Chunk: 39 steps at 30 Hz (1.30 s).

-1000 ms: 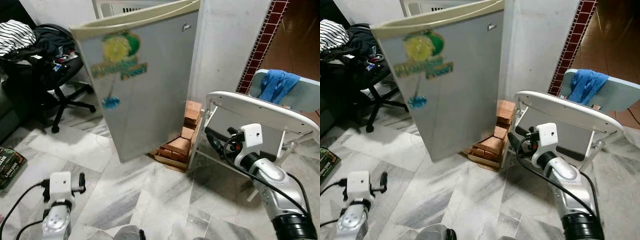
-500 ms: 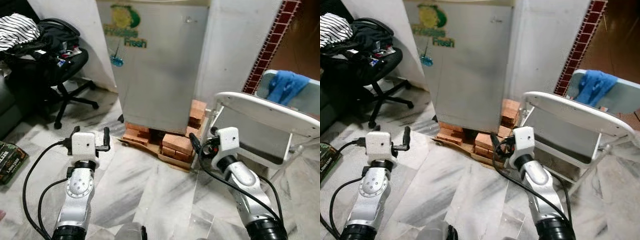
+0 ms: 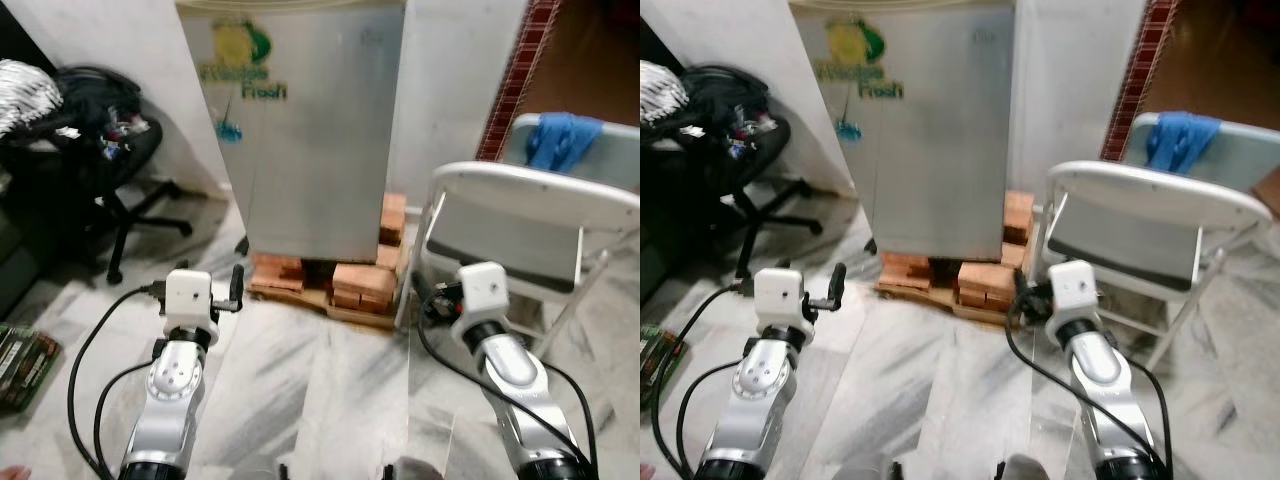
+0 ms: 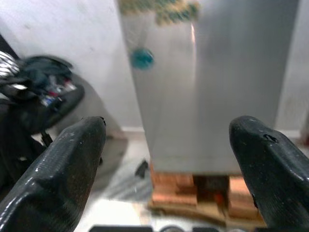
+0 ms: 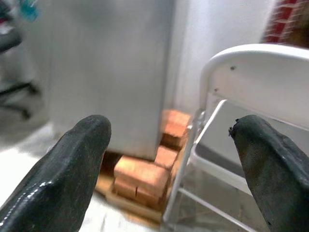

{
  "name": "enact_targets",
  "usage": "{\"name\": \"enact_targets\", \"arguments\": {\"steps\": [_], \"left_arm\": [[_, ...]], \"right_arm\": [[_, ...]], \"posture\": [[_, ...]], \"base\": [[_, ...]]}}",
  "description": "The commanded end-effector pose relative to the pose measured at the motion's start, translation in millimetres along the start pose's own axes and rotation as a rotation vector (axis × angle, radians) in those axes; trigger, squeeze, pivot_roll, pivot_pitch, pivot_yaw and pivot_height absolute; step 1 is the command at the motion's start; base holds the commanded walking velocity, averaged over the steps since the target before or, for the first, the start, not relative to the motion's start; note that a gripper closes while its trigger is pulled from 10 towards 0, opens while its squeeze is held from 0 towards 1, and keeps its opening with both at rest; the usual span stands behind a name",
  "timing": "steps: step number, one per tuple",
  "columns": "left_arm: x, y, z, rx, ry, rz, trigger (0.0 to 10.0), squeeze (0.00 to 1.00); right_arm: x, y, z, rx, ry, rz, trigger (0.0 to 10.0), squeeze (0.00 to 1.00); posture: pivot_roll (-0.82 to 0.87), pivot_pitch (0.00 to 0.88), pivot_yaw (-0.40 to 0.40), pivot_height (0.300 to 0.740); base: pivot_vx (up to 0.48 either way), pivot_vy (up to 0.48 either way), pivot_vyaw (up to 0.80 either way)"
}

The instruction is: Restocking fridge

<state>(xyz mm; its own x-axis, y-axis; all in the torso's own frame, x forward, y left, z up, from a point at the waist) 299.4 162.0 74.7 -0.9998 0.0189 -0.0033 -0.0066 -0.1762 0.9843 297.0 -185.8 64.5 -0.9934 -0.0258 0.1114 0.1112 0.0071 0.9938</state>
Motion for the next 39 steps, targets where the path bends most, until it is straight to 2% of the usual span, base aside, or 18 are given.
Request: {"name": "enact_targets", "arguments": {"steps": [1,2,4,5,6,12,13,15,18,22,23,28,34,39], "left_arm": [[3.2,-4,15.7,0.003,0.054,0.023,10.0,0.00],[3.4,-3,15.3,0.005,0.051,0.022,10.0,0.00],[3.0,-1,18.1,0.004,0.064,0.011,10.0,0.00],[2.6,0,19.5,0.007,0.070,0.006,10.0,0.00],[0.4,1,21.5,0.013,0.075,0.001,10.0,0.00],[-1.4,-3,16.6,0.025,0.074,0.015,10.0,0.00],[-0.4,-6,15.7,0.029,0.072,0.024,10.0,0.00],[0.1,-7,15.8,0.030,0.074,0.029,10.0,0.00],[2.6,-13,16.3,0.027,0.081,0.045,10.0,0.00],[2.0,-15,14.1,0.029,0.069,0.048,10.0,0.00],[-1.0,-13,12.8,0.029,0.057,0.039,10.0,0.00],[-10.4,-7,15.4,0.043,0.040,0.024,10.0,0.00],[-9.3,-7,20.3,0.036,0.038,0.013,10.0,0.00],[-10.2,-5,17.4,0.073,0.032,0.003,10.0,0.00]], "right_arm": [[-1.5,7,10.8,-0.035,-0.010,-0.037,10.0,0.00],[-0.5,6,11.0,-0.038,-0.008,-0.035,10.0,0.00],[3.2,6,7.2,-0.121,-0.026,-0.056,10.0,0.00],[4.4,7,4.9,-0.127,-0.042,-0.071,10.0,0.00],[4.7,5,-5.1,-0.144,-0.115,-0.076,10.0,0.00],[2.3,-3,-14.3,-0.104,-0.147,-0.055,10.0,0.00],[1.6,-7,-21.4,-0.107,-0.189,-0.031,10.0,0.00],[1.6,-9,-24.1,-0.104,-0.207,-0.025,10.0,0.00],[2.0,-13,-20.0,-0.169,-0.186,-0.019,10.0,0.00],[-0.6,-10,-17.8,-0.131,-0.196,-0.027,10.0,0.00],[-3.8,-1,-13.5,-0.146,-0.174,-0.072,10.0,0.00],[-10.9,8,-13.1,-0.151,-0.159,-0.099,10.0,0.00],[-12.3,8,-12.8,-0.149,-0.145,-0.100,10.0,0.00],[-15.6,13,-11.7,-0.148,-0.136,-0.115,10.0,0.00]], "posture": [[-0.05,0.000,0.065,0.740],[-0.05,0.000,0.062,0.740],[-0.05,0.000,0.053,0.740],[-0.05,0.000,0.053,0.740],[-0.06,0.000,0.056,0.740],[-0.07,0.000,0.047,0.740],[-0.08,0.000,0.043,0.740],[-0.07,0.000,0.042,0.740],[-0.07,0.000,0.041,0.740],[-0.07,0.000,0.048,0.740],[-0.07,0.000,0.051,0.740],[-0.07,0.000,0.055,0.740],[-0.07,0.000,0.056,0.740],[-0.06,0.000,0.045,0.740]], "base": [[0.000,0.480,0.00],[0.000,0.480,0.00],[0.000,0.480,0.00],[0.000,0.480,0.00],[0.000,0.480,0.00],[0.000,0.480,0.00],[0.000,0.480,0.00],[0.000,0.480,0.00],[0.000,0.480,0.00],[0.000,0.480,0.00],[0.000,0.480,0.00],[0.000,0.480,0.00],[0.000,0.480,-0.55],[0.000,0.451,-0.38]]}}
Point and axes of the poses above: a point about 5 cm out from each wrist's last joint towards the gripper, its own x axis pointing back from the gripper into the wrist, its own y axis along the axis of the wrist's last joint, z = x × y, the point moved 4 cm from there along -x, pointing out of the wrist towards the gripper, and after that the axes turned 5 degrees about -x, right-handed, at the moved point
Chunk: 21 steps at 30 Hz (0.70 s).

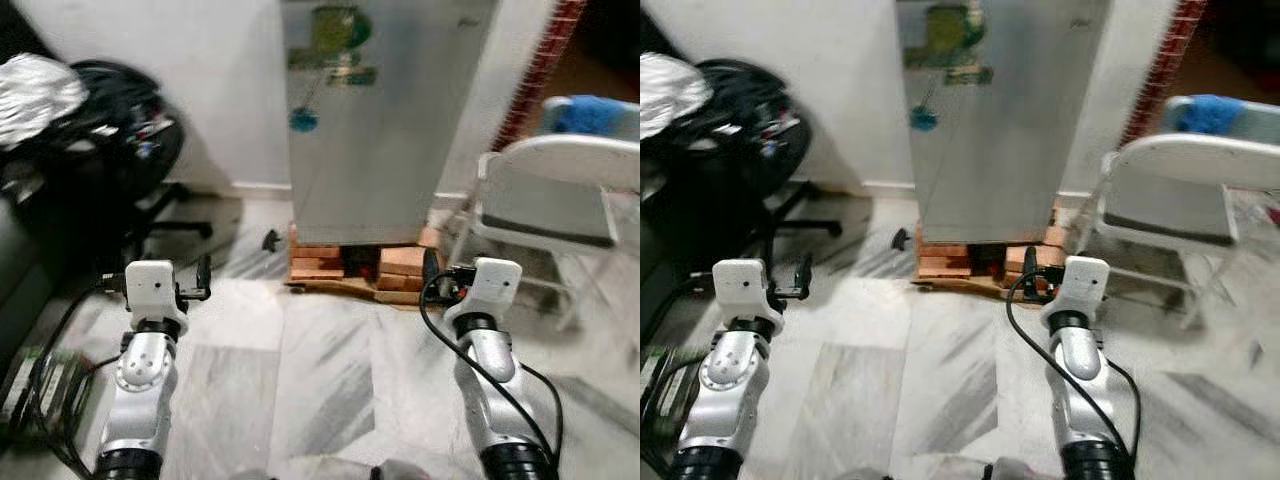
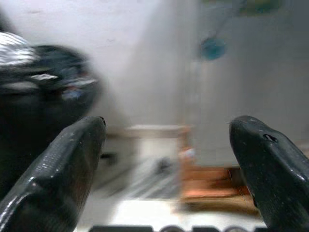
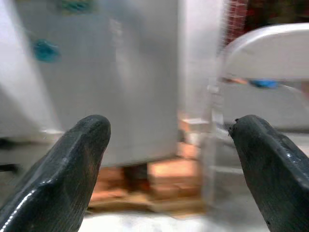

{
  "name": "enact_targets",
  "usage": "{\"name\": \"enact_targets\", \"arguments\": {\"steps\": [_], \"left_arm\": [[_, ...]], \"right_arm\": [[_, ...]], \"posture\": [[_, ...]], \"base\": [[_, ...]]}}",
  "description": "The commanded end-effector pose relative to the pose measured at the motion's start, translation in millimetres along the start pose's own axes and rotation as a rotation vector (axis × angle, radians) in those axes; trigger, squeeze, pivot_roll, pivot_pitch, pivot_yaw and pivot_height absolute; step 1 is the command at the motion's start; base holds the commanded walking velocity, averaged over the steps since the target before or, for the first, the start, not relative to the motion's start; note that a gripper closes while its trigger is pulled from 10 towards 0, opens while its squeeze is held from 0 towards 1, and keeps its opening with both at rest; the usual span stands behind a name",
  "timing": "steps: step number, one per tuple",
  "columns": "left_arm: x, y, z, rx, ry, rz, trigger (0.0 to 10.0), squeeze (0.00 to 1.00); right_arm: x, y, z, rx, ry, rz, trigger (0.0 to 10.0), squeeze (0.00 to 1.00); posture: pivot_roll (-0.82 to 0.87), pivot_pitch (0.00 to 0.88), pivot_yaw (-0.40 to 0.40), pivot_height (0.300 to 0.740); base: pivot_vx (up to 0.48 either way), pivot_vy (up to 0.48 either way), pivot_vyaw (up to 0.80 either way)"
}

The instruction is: Restocking fridge

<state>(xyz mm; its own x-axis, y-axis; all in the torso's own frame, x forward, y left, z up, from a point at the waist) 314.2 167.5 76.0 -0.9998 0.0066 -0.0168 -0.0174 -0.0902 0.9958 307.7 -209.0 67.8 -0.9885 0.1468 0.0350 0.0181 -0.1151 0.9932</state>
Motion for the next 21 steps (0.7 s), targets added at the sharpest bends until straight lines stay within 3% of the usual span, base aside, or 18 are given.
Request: {"name": "enact_targets", "arguments": {"steps": [1,7,11,17,21], "left_arm": [[4.1,-3,11.8,-0.007,0.018,0.013,10.0,0.00],[7.2,-6,14.6,-0.005,0.023,0.018,10.0,0.00],[11.3,-10,8.5,0.001,-0.004,0.038,10.0,0.00],[13.2,-8,7.6,-0.013,-0.015,0.022,10.0,0.00],[12.4,-6,7.7,-0.007,-0.014,0.015,10.0,0.00]], "right_arm": [[-5.8,10,18.3,-0.021,0.054,-0.035,10.0,0.00],[-7.6,11,20.9,-0.019,0.053,-0.043,10.0,0.00],[-5.9,11,15.9,-0.011,0.042,-0.047,10.0,0.00],[-5.1,7,14.4,-0.019,0.037,-0.033,10.0,0.00],[-9.1,10,23.9,-0.014,0.068,-0.043,10.0,0.00]], "posture": [[-0.06,0.000,0.045,0.740],[-0.07,0.000,0.056,0.740],[-0.07,0.000,0.066,0.740],[-0.05,0.000,0.059,0.740],[-0.05,0.000,0.050,0.740]], "base": [[0.292,0.382,0.00],[0.291,0.381,0.00],[0.292,0.382,0.00],[0.291,0.381,-0.67],[0.353,0.325,-0.80]]}}
Point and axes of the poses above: a point about 5 cm out from each wrist's last joint towards the gripper, its own x axis pointing back from the gripper into the wrist, its own y axis along the axis of the wrist's last joint, z = x × y, the point moved 4 cm from there along -x, pointing out of the wrist towards the gripper, and after that the axes turned 5 degrees about -x, right-handed, at the moved point
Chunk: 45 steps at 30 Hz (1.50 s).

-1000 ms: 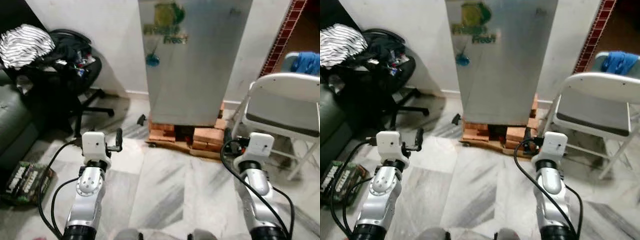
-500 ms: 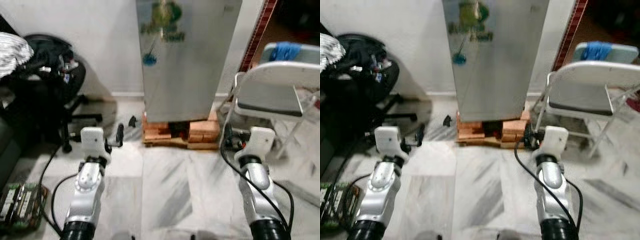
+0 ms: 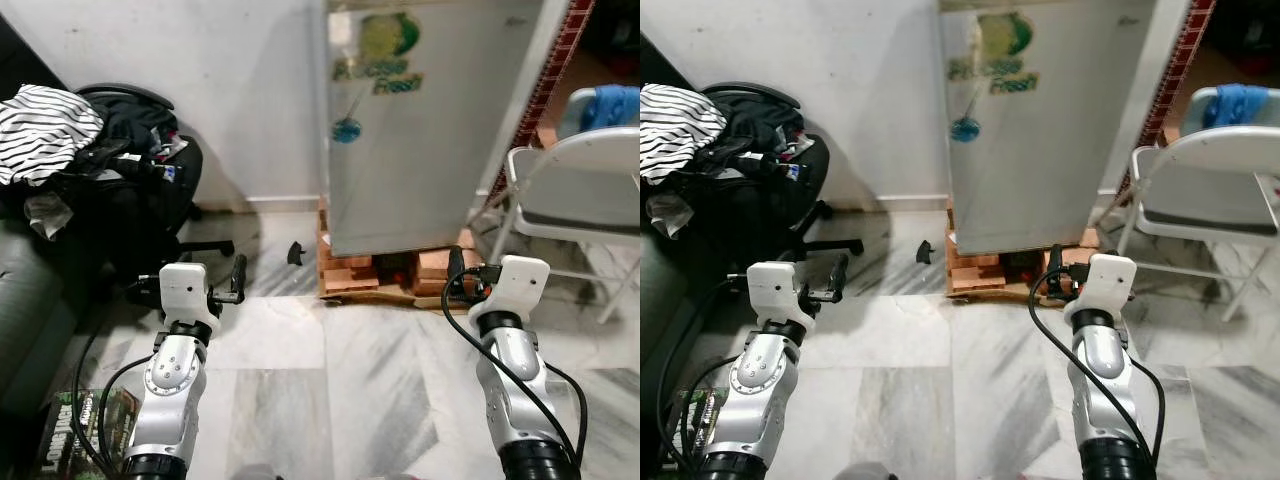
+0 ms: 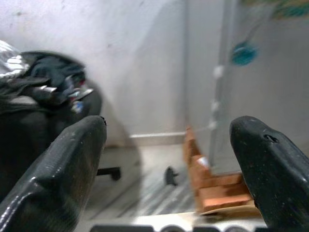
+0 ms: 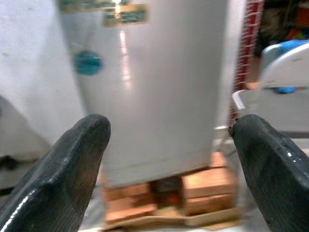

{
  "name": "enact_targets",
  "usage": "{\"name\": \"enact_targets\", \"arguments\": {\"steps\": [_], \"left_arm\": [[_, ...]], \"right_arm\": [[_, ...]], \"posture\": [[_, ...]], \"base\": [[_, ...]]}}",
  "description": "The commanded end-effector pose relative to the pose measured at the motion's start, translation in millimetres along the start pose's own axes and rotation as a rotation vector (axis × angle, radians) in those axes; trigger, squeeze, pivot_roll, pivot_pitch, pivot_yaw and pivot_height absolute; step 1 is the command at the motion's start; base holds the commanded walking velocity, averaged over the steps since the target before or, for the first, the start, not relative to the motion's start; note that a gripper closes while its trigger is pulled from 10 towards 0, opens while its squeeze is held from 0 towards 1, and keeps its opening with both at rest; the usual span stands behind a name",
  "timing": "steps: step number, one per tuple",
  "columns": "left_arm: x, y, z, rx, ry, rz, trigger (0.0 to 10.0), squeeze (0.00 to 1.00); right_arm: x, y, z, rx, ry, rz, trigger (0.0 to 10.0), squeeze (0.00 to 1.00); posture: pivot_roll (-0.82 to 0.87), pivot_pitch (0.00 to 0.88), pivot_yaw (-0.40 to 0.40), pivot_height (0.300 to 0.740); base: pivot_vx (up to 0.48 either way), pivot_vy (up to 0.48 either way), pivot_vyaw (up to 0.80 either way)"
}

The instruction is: Restocking fridge

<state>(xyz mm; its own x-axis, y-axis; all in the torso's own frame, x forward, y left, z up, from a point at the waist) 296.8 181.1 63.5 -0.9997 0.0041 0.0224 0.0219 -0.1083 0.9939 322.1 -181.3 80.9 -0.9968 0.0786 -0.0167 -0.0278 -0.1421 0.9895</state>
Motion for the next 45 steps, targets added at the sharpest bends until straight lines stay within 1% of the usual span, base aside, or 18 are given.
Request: {"name": "enact_targets", "arguments": {"steps": [1,5,8,11,14,16,21,28,33,36,39,45], "left_arm": [[-5.3,8,-4.8,0.014,-0.011,-0.024,10.0,0.00],[-6.5,8,-6.1,0.023,-0.011,-0.022,10.0,0.00],[-9.1,10,-8.4,0.013,-0.022,-0.033,10.0,0.00],[-10.4,12,-9.1,0.012,-0.027,-0.041,10.0,0.00],[-11.4,11,-9.2,0.019,-0.023,-0.035,10.0,0.00],[-12.2,10,-8.5,0.038,-0.011,-0.026,10.0,0.00],[-12.8,10,-9.2,0.037,-0.014,-0.025,10.0,0.00],[-8.2,6,-9.3,0.034,-0.020,-0.013,10.0,0.00],[-5.3,3,-14.3,0.038,-0.041,0.004,10.0,0.00],[-1.8,-1,-11.3,0.040,-0.020,0.023,10.0,0.00],[0.2,-2,-12.2,0.048,-0.021,0.022,10.0,0.00],[4.2,-4,-13.7,0.040,-0.027,0.036,10.0,0.00]], "right_arm": [[-0.6,3,-4.9,0.022,0.001,-0.007,10.0,0.00],[-1.9,5,-6.2,0.025,0.002,-0.013,10.0,0.00],[-2.9,6,-8.8,0.030,-0.002,-0.016,10.0,0.00],[-3.9,7,-7.9,0.031,-0.001,-0.018,10.0,0.00],[-4.7,8,-5.4,0.030,0.002,-0.021,10.0,0.00],[-5.2,7,-2.7,0.030,0.010,-0.022,10.0,0.00],[-4.8,8,-0.1,0.030,0.019,-0.026,10.0,0.00],[-3.1,7,1.3,0.033,0.027,-0.021,10.0,0.00],[-2.1,5,-2.8,0.037,0.014,-0.012,10.0,0.00],[0.5,5,-2.4,0.040,0.019,-0.010,10.0,0.00],[1.4,3,-3.2,0.042,0.020,-0.005,10.0,0.00],[0.1,3,-5.0,0.050,0.019,-0.002,10.0,0.00]], "posture": [[-0.05,0.000,0.051,0.740],[-0.05,0.000,0.052,0.740],[-0.06,0.000,0.052,0.740],[-0.06,0.000,0.053,0.740],[-0.05,0.000,0.053,0.740],[-0.05,0.000,0.054,0.740],[-0.05,0.000,0.051,0.740],[-0.05,0.000,0.052,0.740],[-0.05,0.000,0.053,0.740],[-0.05,0.000,0.051,0.740],[-0.05,0.000,0.050,0.740],[-0.05,0.000,0.046,0.740]], "base": [[0.360,0.315,-0.80],[0.362,0.314,-0.75],[0.361,0.316,-0.15],[0.378,0.290,0.00],[0.423,0.000,0.00],[0.424,0.000,-0.55],[0.373,0.301,-0.68],[0.355,0.321,-0.70],[0.302,0.371,-0.80],[0.000,0.445,-0.80],[0.000,0.436,-0.76],[0.000,0.000,-0.07]]}}
Point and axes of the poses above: a point about 5 cm out from each wrist's last joint towards the gripper, its own x axis pointing back from the gripper into the wrist, its own y axis along the axis of the wrist's last joint, z = x × y, the point moved 4 cm from there along -x, pointing out of the wrist towards the gripper, and after that the axes turned 5 degrees about -x, right-handed, at the moved point
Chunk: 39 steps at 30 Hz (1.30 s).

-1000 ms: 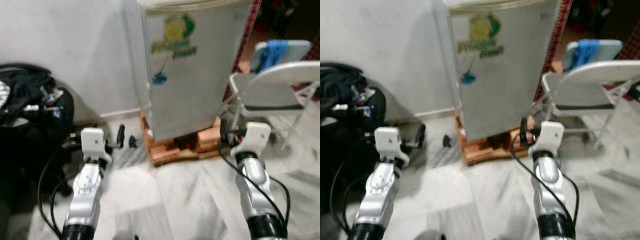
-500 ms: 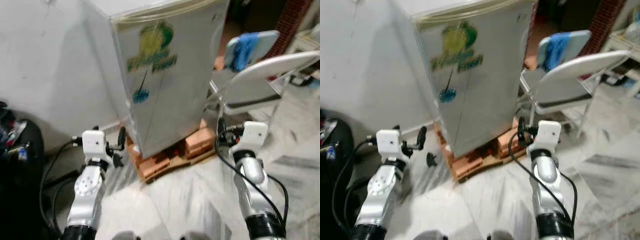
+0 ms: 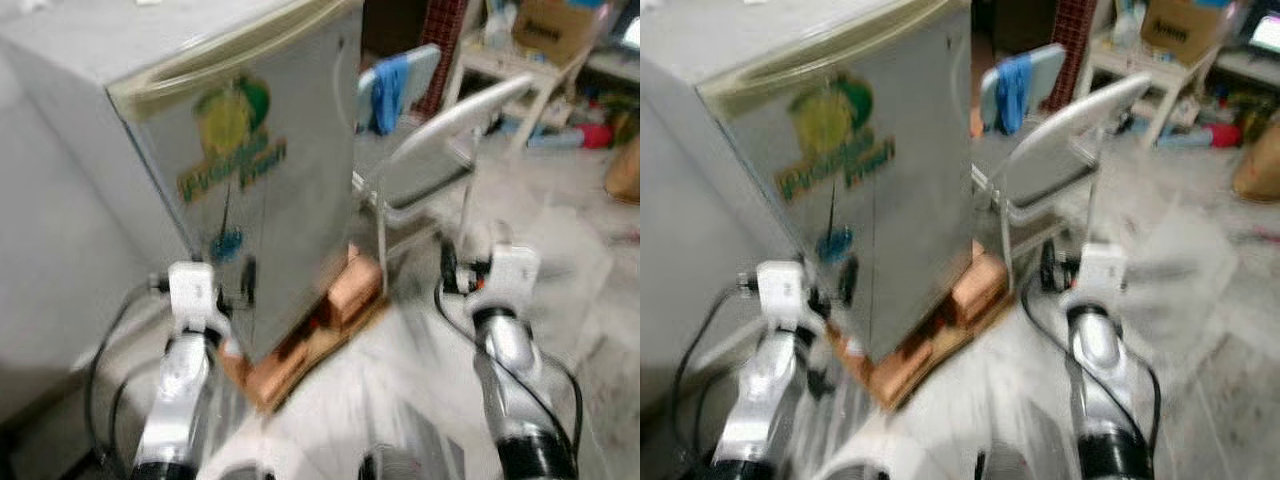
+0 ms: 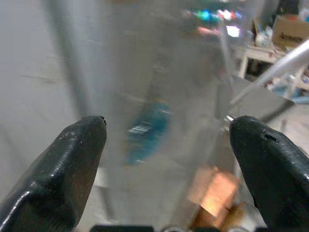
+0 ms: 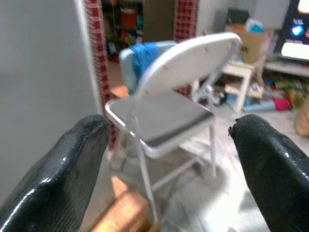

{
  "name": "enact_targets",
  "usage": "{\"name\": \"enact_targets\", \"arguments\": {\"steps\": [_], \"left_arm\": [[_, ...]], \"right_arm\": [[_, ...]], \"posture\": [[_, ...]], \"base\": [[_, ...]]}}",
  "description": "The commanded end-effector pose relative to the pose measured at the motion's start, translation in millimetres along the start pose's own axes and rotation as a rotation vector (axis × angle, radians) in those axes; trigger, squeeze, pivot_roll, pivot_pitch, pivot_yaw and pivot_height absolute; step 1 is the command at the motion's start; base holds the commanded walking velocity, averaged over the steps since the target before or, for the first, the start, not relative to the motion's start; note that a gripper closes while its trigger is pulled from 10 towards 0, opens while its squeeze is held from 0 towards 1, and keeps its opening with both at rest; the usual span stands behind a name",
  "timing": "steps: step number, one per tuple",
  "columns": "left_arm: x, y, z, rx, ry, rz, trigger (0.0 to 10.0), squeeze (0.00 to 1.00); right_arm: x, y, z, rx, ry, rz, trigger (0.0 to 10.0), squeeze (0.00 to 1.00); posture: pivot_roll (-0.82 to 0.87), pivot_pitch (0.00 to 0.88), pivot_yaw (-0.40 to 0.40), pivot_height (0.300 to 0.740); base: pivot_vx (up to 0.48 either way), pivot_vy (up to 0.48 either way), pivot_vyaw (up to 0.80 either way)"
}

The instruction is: Restocking fridge

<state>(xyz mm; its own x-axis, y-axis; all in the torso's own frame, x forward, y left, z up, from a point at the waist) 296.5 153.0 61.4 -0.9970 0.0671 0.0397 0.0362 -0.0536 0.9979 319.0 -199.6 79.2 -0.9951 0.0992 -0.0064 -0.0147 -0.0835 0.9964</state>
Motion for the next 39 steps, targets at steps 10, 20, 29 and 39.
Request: {"name": "enact_targets", "arguments": {"steps": [10,20,29,39], "left_arm": [[9.8,-9.2,17.1,-0.011,0.048,0.045,10.0,0.00],[13.8,-11.3,20.6,-0.022,0.045,0.062,10.0,0.00],[14.5,-12.7,19.3,-0.028,0.031,0.074,10.0,0.00],[12.1,-10.4,11.7,-0.004,-0.043,0.066,10.0,0.00]], "right_arm": [[0.5,1.6,13.6,-0.001,0.047,-0.001,10.0,0.00],[-1.3,0.1,15.4,0.001,0.050,0.006,10.0,0.00],[-0.6,-1.8,16.6,0.000,0.049,0.013,10.0,0.00],[-0.1,-4.2,17.5,0.003,0.044,0.021,10.0,0.00]], "posture": [[-0.04,0.000,0.034,0.740],[-0.04,0.000,0.040,0.740],[-0.04,0.000,0.044,0.740],[-0.04,0.000,0.052,0.740]], "base": [[0.000,0.051,0.00],[0.000,0.454,0.00],[0.000,0.480,0.00],[0.000,0.036,-0.78]]}}
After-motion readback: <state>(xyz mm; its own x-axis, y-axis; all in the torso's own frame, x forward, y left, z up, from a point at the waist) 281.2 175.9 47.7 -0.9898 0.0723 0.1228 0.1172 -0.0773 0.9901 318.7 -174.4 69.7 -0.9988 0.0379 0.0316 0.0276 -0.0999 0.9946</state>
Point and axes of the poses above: a point about 5 cm out from each wrist's last joint towards the gripper, its own x axis pointing back from the gripper into the wrist, its own y axis along the axis of the wrist's last joint, z = x × y, the point moved 4 cm from there along -x, pointing out of the wrist towards the gripper, and after that the axes turned 5 degrees about -x, right-handed, at the moved point
